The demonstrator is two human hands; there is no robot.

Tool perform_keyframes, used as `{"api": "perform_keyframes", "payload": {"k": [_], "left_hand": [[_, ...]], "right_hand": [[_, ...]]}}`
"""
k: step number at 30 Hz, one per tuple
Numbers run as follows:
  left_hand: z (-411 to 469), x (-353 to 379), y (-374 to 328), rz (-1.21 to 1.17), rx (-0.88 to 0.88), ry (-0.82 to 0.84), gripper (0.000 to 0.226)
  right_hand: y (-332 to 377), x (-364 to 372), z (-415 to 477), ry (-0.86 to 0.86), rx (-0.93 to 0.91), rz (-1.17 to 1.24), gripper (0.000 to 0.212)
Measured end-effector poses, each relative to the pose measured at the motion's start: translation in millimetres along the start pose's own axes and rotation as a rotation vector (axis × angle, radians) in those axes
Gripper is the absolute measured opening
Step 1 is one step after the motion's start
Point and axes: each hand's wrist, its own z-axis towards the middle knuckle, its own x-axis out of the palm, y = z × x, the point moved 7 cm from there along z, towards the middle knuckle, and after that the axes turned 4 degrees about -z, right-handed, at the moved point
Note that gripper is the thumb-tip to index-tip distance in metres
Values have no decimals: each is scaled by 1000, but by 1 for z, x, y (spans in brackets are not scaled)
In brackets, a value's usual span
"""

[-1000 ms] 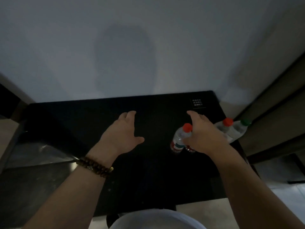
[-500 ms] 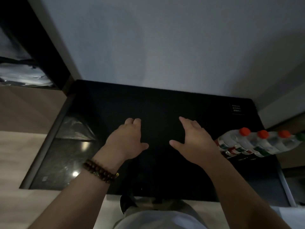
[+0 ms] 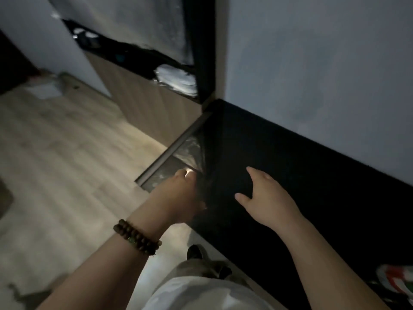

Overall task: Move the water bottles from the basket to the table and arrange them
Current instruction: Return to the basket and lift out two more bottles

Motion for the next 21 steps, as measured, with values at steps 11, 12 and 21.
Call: {"api": "perform_keyframes", "payload": {"k": [11,12,21], "left_hand": [[-50,-25,147,-194,-327,-109,77],[-51,-26,161,-217,-347,-114,78],[-50,-46,347,-363,-482,-147,78]], "right_hand": [[162,28,39,99,-380,-84,77],[177,33,44,111,-395,-97,77],[350,108,110,153,-488,-223,73]]}}
